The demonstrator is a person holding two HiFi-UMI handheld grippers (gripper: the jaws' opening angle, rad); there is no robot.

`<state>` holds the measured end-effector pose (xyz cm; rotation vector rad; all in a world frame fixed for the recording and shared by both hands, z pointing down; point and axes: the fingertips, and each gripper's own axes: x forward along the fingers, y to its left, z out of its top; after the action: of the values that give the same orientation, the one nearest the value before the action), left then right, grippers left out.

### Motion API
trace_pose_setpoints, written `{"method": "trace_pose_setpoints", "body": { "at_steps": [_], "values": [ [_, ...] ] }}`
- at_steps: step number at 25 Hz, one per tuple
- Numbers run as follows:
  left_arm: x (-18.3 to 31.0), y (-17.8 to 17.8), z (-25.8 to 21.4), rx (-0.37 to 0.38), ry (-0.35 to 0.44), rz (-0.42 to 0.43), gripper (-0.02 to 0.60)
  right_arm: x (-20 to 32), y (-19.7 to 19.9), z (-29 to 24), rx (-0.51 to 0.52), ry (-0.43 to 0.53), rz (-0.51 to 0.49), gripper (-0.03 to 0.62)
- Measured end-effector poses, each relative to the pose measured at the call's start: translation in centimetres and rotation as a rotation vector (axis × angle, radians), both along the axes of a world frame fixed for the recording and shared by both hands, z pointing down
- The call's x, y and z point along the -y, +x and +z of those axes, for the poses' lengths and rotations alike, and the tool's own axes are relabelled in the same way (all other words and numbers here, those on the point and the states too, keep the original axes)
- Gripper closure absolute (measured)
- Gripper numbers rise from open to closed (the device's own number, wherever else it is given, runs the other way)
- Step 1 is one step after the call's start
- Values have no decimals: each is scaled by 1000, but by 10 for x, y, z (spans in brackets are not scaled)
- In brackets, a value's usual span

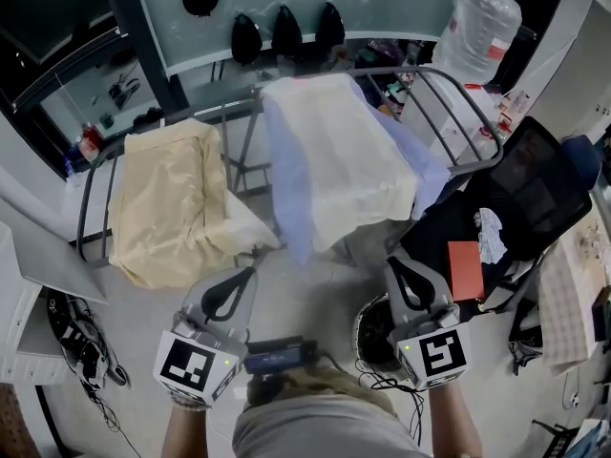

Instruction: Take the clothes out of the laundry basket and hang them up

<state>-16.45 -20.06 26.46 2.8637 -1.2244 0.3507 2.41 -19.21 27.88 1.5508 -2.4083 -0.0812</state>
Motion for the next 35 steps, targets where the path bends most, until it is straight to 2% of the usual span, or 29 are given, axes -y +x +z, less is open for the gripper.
{"method": "trace_pose_setpoints", "body": {
  "at_steps": [35],
  "values": [
    [14,-1,-11,-44,35,-19,588,-2,-7,-2,-27,-4,29,591]
  ]
}}
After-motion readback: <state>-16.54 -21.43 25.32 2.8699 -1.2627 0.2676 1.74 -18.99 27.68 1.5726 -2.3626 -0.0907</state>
